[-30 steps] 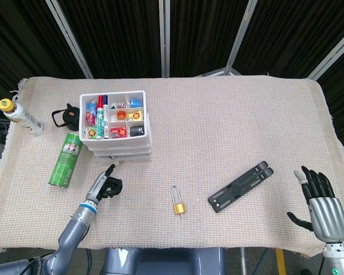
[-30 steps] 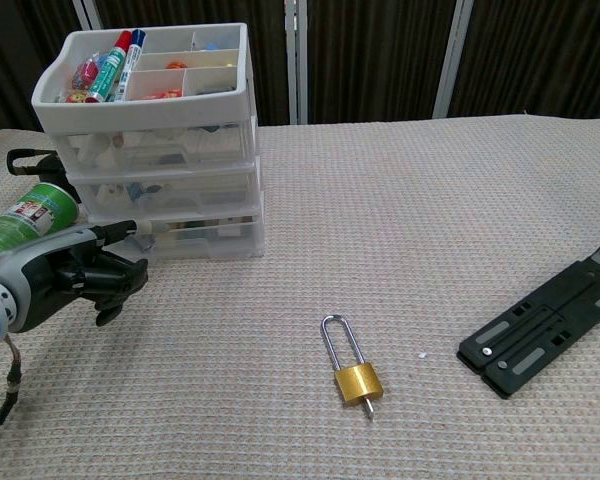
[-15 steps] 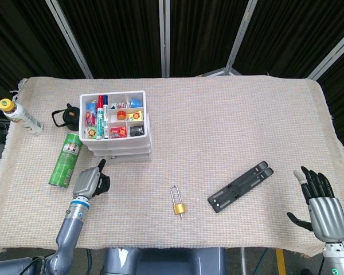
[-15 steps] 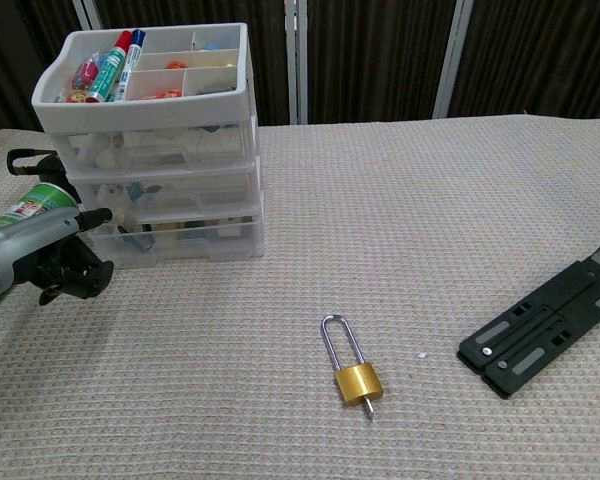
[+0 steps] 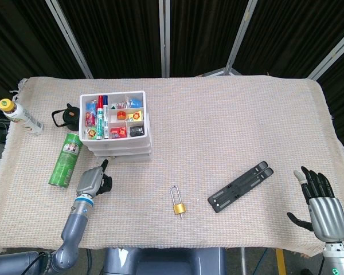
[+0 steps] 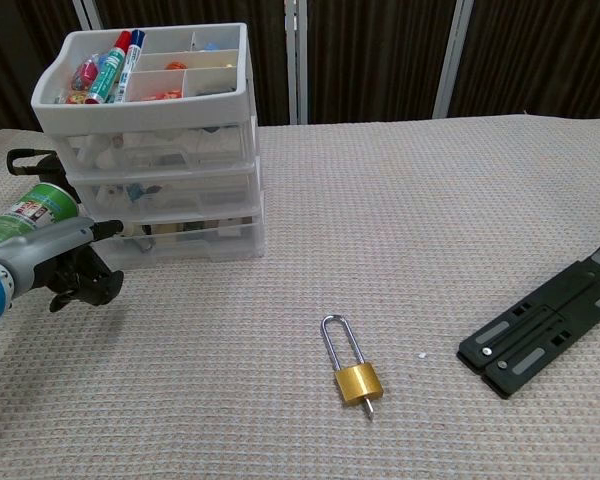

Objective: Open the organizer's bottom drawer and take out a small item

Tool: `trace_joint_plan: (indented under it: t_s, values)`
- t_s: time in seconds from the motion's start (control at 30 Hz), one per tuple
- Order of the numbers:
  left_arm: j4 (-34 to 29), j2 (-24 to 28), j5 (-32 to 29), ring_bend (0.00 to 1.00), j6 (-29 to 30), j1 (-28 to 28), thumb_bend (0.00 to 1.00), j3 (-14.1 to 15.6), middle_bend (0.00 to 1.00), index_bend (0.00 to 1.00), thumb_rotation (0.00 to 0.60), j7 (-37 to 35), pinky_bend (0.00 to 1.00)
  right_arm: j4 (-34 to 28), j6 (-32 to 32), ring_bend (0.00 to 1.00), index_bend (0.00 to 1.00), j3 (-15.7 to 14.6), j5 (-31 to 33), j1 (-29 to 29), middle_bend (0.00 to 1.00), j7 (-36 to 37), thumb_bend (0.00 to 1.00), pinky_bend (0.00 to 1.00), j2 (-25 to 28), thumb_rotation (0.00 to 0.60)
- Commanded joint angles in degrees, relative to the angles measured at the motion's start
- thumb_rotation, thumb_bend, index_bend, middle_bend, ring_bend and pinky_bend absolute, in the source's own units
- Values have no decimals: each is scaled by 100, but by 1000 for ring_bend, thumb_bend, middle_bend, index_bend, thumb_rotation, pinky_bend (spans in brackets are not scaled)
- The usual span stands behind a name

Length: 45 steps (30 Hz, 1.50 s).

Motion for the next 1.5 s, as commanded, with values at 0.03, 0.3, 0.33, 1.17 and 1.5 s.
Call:
trace_joint_plan:
  t_s: [0.03, 0.3, 0.33, 1.17, 1.5]
  values:
    - [-135, 61, -137, 842, -90, 2, 701, -42, 851, 203, 600, -92, 765, -2, 9, 0, 0, 4, -1, -3, 0, 2, 0, 0, 3, 600]
    - [-455, 272, -105, 848, -117, 92, 703, -75, 862, 384, 600, -411, 770, -9, 5, 0, 0, -11, -25, -7, 0, -10, 0, 0, -2, 600]
    - [-519, 310, -134, 849, -151, 113, 704, -86, 862, 393, 600, -486, 770, -7, 5, 0, 0, -12, -25, -7, 0, -19, 0, 0, -4, 600]
    - [-1196, 1146, 528, 848, -558, 323, 703, 546, 863, 431, 600, -974, 770, -36, -7, 0, 0, -38, -51, -21, 0, -128, 0, 0, -32, 600]
    - [-1215, 1236, 818, 848, -466, 355, 627, 593, 863, 250, 600, -1087, 770, -44, -10, 0, 0, -35, -47, -21, 0, -128, 0, 0, -25, 600]
